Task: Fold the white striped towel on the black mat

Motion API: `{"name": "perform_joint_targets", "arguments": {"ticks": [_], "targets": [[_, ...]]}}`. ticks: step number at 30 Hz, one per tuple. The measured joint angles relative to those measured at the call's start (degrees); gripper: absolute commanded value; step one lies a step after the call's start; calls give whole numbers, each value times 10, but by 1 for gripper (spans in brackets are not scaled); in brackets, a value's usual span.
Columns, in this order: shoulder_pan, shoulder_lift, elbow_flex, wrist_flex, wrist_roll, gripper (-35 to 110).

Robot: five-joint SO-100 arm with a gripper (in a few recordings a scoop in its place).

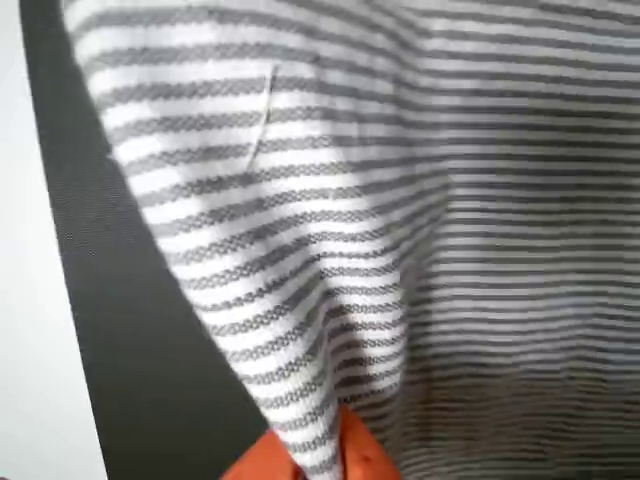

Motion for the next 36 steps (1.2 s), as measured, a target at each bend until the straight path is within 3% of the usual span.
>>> {"name": "perform_joint_targets", "arguments": {"ticks": [6, 12, 20, 34, 36], "targets": [[134, 108, 2, 87, -103, 0], [308, 185, 47, 111, -210, 0], [519, 198, 129, 39, -357, 0], [598, 70, 163, -134, -413, 1], [605, 63, 177, -154, -421, 6]]}}
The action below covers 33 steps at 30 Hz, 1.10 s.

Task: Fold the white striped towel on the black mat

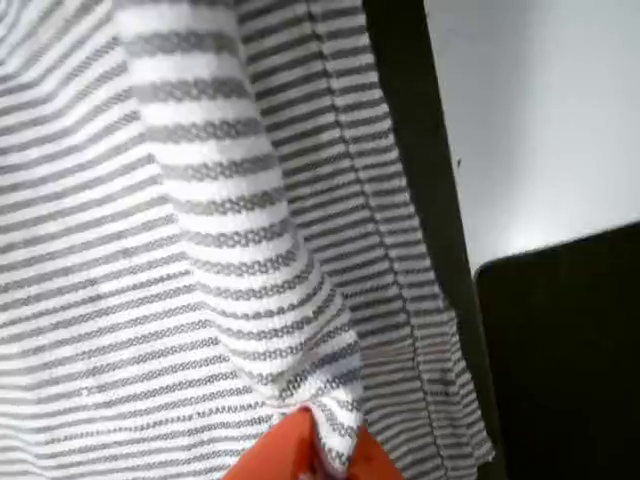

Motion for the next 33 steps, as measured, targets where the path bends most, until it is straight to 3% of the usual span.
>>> {"name": "perform_joint_targets", "arguments": {"ticks": [3, 9, 16, 26, 33], "targets": [[17, -4, 19, -41, -7, 14], [45, 24, 65, -81, -53, 16], [47, 163, 140, -39, -69, 16], [-66, 299, 265, 10, -10, 20], [-131, 301, 397, -84, 59, 28]]}}
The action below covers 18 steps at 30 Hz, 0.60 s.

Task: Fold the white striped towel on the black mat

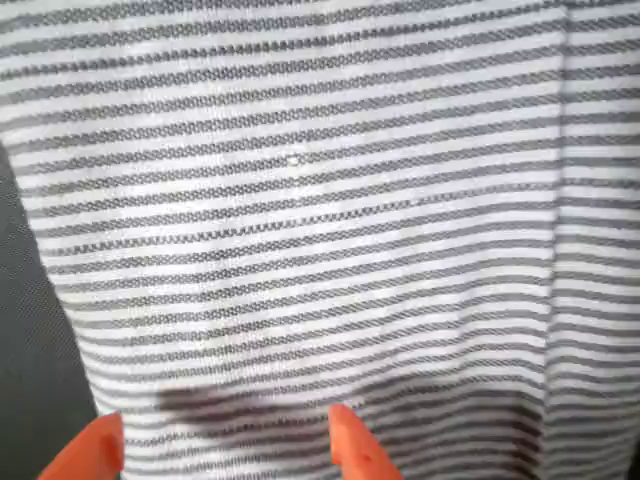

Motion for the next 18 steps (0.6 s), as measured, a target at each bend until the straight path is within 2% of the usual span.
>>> {"name": "perform_joint_targets", "arguments": {"ticks": [7, 15, 18], "targets": [[-38, -18, 54, -83, 20, 27], [-61, -57, 74, -134, 14, 1], [-63, -69, 76, -149, 17, 0]]}}
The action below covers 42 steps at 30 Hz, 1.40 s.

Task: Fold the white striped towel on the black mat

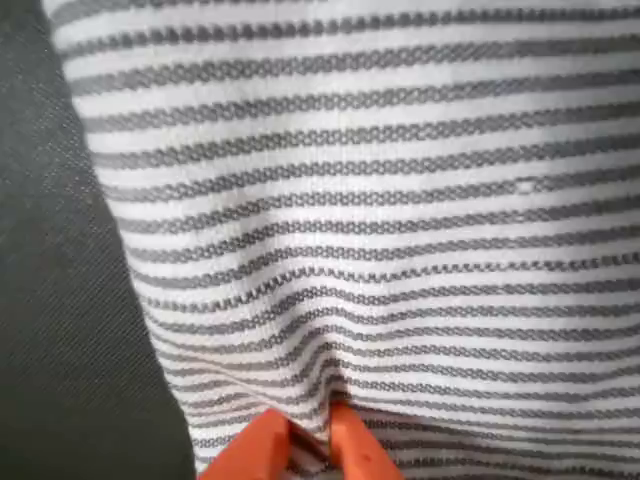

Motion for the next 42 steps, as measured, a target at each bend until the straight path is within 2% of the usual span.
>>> {"name": "perform_joint_targets", "arguments": {"ticks": [6, 11, 23, 31, 35, 42], "targets": [[-7, -3, 0, -4, 4, 0], [-43, 9, -4, 14, 47, 0], [-258, -73, -120, 27, 200, 0], [-382, -94, -152, 38, 229, 2], [-378, -90, -157, 39, 251, 14], [-268, -87, -221, 57, 217, 18]]}}
